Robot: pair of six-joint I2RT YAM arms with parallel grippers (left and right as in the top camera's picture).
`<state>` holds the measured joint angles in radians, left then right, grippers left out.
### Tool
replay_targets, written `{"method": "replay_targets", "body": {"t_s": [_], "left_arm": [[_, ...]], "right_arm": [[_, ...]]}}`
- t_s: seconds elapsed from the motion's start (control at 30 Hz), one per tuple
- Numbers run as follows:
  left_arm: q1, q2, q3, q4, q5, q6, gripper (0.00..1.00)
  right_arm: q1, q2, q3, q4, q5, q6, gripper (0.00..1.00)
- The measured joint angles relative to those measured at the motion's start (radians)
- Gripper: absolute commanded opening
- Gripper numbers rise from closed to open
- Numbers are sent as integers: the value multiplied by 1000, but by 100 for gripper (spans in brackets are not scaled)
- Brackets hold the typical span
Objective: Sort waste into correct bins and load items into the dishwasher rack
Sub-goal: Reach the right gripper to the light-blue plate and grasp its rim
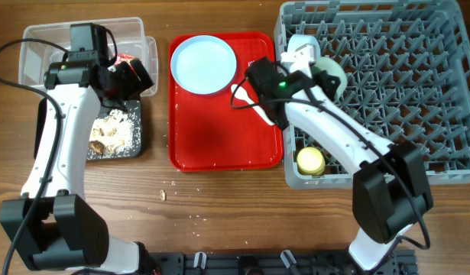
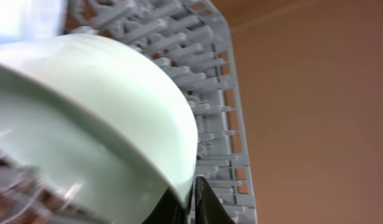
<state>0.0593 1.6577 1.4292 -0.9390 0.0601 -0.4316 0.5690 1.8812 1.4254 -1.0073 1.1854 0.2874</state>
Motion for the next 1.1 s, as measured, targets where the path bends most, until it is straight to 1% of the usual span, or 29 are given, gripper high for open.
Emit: {"method": "replay_targets", "body": {"t_s": [0.07, 0.13, 0.17, 0.2, 0.33, 0.47, 0.6, 0.7, 0.8, 0.87, 0.93, 0.97, 1.0, 1.1], "left_arm": [[0, 0, 0, 0, 0, 0, 100], [0, 0, 0, 0, 0, 0, 100], [0, 0, 0, 0, 0, 0, 100], [0, 0, 0, 0, 0, 0, 100], [0, 0, 0, 0, 0, 0, 100], [0, 0, 0, 0, 0, 0, 100], [0, 0, 0, 0, 0, 0, 100], [0, 0, 0, 0, 0, 0, 100], [0, 0, 0, 0, 0, 0, 100], [0, 0, 0, 0, 0, 0, 100], [0, 0, 0, 0, 0, 0, 100], [0, 0, 0, 0, 0, 0, 100], [0, 0, 0, 0, 0, 0, 100], [0, 0, 0, 0, 0, 0, 100]], "right_arm": [[23, 0, -2, -2, -13, -10, 40], [52, 0, -4, -3, -26, -37, 52], [69, 0, -5, -5, -32, -40, 60], [77, 0, -6, -6, -34, -47, 64], [116, 0, -6, -6, -42, -58, 73], [148, 0, -5, -6, -48, -59, 74], [152, 0, 26, -8, -105, -73, 75], [152, -10, 68, -2, -212, -92, 84], [152, -35, 104, 55, -365, -107, 98], [152, -63, 124, 166, -529, -108, 99], [152, -77, 134, 272, -672, -109, 88], [152, -79, 137, 310, -724, -109, 81], [150, -81, 137, 382, -787, -96, 76], [133, -79, 133, 557, -890, 3, 69]]}}
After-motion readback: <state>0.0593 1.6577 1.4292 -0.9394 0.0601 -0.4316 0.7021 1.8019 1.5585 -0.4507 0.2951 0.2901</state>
